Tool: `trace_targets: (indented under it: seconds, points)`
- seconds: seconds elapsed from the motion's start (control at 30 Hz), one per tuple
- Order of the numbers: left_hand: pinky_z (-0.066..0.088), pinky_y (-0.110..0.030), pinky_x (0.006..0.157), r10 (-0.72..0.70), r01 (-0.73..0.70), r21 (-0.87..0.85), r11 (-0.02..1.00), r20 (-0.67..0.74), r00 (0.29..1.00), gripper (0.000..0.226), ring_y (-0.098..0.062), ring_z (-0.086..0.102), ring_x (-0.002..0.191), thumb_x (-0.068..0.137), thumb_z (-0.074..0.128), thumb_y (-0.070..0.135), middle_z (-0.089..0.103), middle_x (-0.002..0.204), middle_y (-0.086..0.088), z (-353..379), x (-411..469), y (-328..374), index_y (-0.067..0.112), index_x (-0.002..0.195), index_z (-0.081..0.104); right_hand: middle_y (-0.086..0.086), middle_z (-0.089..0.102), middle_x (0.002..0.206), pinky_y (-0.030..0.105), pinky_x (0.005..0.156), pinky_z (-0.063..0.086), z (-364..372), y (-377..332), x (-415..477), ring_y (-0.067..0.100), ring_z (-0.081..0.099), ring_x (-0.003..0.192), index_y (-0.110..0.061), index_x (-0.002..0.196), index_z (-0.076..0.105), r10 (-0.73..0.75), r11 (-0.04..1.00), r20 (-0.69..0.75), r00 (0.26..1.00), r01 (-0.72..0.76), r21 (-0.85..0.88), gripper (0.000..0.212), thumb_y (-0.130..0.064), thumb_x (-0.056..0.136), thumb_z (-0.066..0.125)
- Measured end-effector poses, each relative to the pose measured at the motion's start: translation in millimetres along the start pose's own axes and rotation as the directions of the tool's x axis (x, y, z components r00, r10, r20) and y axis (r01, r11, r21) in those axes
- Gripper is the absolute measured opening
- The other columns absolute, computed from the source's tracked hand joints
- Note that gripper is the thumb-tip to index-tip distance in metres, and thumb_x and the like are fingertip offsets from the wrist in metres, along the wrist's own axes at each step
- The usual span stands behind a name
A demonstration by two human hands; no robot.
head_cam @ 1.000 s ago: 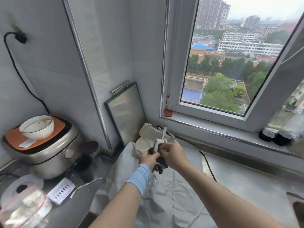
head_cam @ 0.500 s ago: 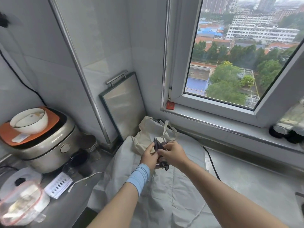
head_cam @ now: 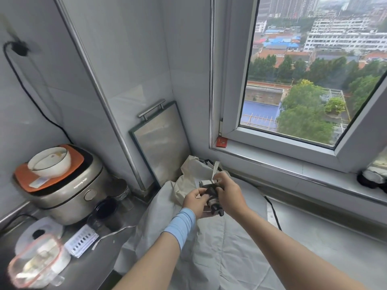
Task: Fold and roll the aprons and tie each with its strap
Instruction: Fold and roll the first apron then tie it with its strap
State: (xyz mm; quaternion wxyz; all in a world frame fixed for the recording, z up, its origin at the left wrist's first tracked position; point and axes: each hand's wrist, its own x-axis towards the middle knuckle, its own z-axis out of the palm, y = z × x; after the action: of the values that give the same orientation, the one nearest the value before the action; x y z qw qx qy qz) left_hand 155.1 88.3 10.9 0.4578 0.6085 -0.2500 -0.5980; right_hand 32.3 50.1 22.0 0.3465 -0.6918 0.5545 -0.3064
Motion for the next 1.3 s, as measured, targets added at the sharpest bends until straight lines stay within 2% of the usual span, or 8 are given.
trace_targets:
  seconds: [0.23,0.43,0.57,0.67,0.73,0.9,1.03,1.3]
  points:
    - [0.059,-0.042,0.057,0.088,-0.082,0.081,0.993,-0.069,0.994,0.014,-0.028,0.065,0.066,0.093,0.057,0.003,0.061,0.094,-0.019,-8.8,-7.9,46.2,0.012,0.103,0.052,-0.004,0.062,0.094,0.019,0.076,0.039,-9.2,-26.5,21.3,0.013,0.059,0.090,-0.018,0.096,0.077,-0.184,0.971,0.078,0.980,0.194,-0.138,0.017,-0.023,0.083,0.068]
    - [0.058,-0.044,0.058,0.116,-0.141,-0.233,0.962,-0.120,0.986,0.065,-0.030,0.069,0.074,0.083,0.070,-0.002,0.060,0.108,-0.020,-4.1,-11.1,86.7,0.023,0.122,0.024,-0.004,0.066,0.090,0.033,0.080,0.050,-9.4,-71.6,49.0,0.017,0.062,0.085,-0.031,0.086,0.066,0.006,0.984,-0.066,0.998,0.006,0.180,0.010,-0.027,0.090,0.059]
    - [0.058,-0.043,0.072,0.151,-0.153,-0.262,0.953,-0.029,0.988,0.049,-0.025,0.068,0.078,0.080,0.057,-0.006,0.068,0.105,-0.015,-6.6,-9.6,118.6,0.019,0.121,0.049,-0.003,0.064,0.093,0.033,0.078,0.046,-13.2,-102.9,56.4,0.016,0.059,0.088,-0.026,0.093,0.061,-0.097,0.979,-0.128,0.987,0.118,0.169,0.011,-0.020,0.096,0.053]
    - [0.044,-0.031,0.065,0.156,-0.107,-0.406,0.908,0.089,0.984,0.008,-0.021,0.055,0.063,0.079,0.054,0.017,0.058,0.073,-0.008,-23.0,-16.7,155.8,0.014,0.085,0.059,-0.002,0.062,0.092,0.030,0.072,0.041,-27.9,-124.7,69.5,0.018,0.055,0.087,-0.020,0.096,0.060,-0.272,0.958,-0.185,0.944,0.284,0.040,0.009,-0.015,0.095,0.054]
    - [0.044,-0.035,0.065,0.157,-0.088,-0.485,0.870,0.103,0.982,0.023,-0.025,0.054,0.061,0.081,0.064,0.036,0.057,0.075,-0.012,-34.1,-16.9,185.5,0.013,0.081,0.060,-0.003,0.061,0.093,0.028,0.072,0.041,-40.5,-140.8,79.6,0.018,0.054,0.088,-0.020,0.099,0.061,-0.357,0.934,-0.161,0.920,0.357,-0.028,0.009,-0.015,0.096,0.054]
    - [0.059,-0.044,0.078,0.208,-0.181,-0.150,0.972,0.184,0.961,0.034,-0.029,0.066,0.091,0.092,0.063,0.026,0.065,0.108,-0.016,-51.9,-8.8,266.0,0.005,0.119,0.061,-0.002,0.063,0.096,0.026,0.072,0.042,-76.5,-197.2,107.7,0.017,0.056,0.087,-0.018,0.101,0.065,-0.506,0.859,-0.096,0.857,0.491,-0.141,0.010,-0.017,0.096,0.057]
    - [0.061,-0.036,0.070,0.274,-0.272,-0.045,0.961,0.241,0.931,0.037,-0.028,0.064,0.101,0.093,0.062,0.021,0.064,0.119,-0.020,-57.3,-10.1,323.9,-0.003,0.122,0.059,-0.005,0.061,0.085,0.018,0.061,0.040,-106.3,-241.6,133.1,0.014,0.056,0.076,-0.025,0.087,0.061,-0.506,0.859,-0.125,0.853,0.485,-0.163,0.009,-0.022,0.095,0.059]
    - [0.061,-0.031,0.067,0.487,-0.501,0.088,0.861,0.143,0.862,0.036,-0.023,0.065,0.091,0.090,0.068,0.020,0.066,0.112,-0.015,-48.8,-14.5,439.6,0.000,0.118,0.058,-0.008,0.063,0.104,0.016,0.084,0.041,-172.3,-339.1,186.0,0.006,0.058,0.092,-0.018,0.094,0.078,-0.625,0.780,-0.333,0.706,0.578,-0.240,0.015,-0.026,0.092,0.065]
